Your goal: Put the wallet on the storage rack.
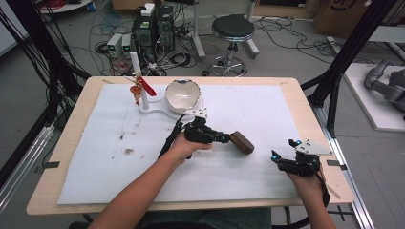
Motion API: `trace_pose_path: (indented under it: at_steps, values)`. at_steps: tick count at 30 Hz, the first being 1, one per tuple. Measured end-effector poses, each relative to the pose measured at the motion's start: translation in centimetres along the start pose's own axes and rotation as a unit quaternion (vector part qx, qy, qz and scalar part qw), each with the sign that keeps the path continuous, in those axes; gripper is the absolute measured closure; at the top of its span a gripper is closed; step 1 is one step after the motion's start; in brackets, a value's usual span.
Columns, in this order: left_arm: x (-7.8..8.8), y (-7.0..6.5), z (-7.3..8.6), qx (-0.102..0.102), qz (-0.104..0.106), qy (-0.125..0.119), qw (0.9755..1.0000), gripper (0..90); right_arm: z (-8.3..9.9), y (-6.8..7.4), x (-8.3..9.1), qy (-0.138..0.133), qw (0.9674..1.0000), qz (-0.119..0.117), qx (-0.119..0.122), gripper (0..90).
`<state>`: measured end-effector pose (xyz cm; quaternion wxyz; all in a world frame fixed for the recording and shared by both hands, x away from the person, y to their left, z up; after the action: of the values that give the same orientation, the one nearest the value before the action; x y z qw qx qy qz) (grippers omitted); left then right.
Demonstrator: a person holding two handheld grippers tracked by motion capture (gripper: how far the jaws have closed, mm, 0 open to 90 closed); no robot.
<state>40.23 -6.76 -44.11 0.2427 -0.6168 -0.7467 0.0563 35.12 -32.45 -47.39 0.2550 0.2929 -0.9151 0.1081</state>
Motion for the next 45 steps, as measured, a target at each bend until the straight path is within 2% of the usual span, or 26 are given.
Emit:
trace_pose_path:
  at_steps: [5,8,14,18,25,31,36,41,45]
  values:
    - [0.6,-0.2,-1.1,-0.008,-0.003,-0.006,0.9999,88.4,0.0,0.0,0.0,-0.001,1.0000,0.000,-0.001,20.6]
    - [1.0,-0.1,-1.6,-0.014,-0.013,-0.007,0.9998,88.4,0.0,0.0,0.0,-0.001,1.0000,0.000,-0.002,20.6]
    - [2.3,0.4,-3.1,-0.012,-0.026,-0.025,0.9993,88.3,-0.1,0.1,0.0,-0.001,1.0000,-0.001,0.000,20.6]
    - [3.5,1.1,-4.0,-0.012,-0.039,-0.040,0.9983,88.3,-0.1,0.1,0.0,-0.001,1.0000,-0.002,-0.001,20.7]
    - [5.5,2.2,-5.1,-0.013,-0.064,-0.050,0.9966,88.4,-0.1,0.1,-0.1,0.000,1.0000,-0.002,-0.001,20.6]
    - [7.6,3.4,-6.1,-0.013,-0.090,-0.061,0.9939,88.3,-0.1,0.1,-0.1,0.000,1.0000,-0.001,-0.001,20.6]
    - [9.2,4.6,-6.7,-0.009,-0.114,-0.074,0.9907,88.3,-0.1,0.1,-0.1,0.000,1.0000,-0.002,-0.002,20.6]
    - [10.6,5.4,-7.3,-0.004,-0.130,-0.087,0.9877,88.3,-0.1,0.1,-0.2,0.000,1.0000,-0.003,-0.001,20.7]
    - [11.4,5.8,-7.5,-0.001,-0.138,-0.091,0.9863,88.3,-0.1,0.1,-0.2,0.000,1.0000,-0.002,-0.002,20.6]
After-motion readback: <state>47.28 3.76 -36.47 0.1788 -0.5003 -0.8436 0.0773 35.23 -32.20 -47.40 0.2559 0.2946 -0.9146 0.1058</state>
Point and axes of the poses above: each handheld gripper's, and its own axes: x roughly backward along the jaws, z roughly out of its underside, y roughly to its left, the point moved 8 cm from there along -x, roughly forward along the jaws, and after that the axes turned 9 degrees about -z, right-handed, at the moved point
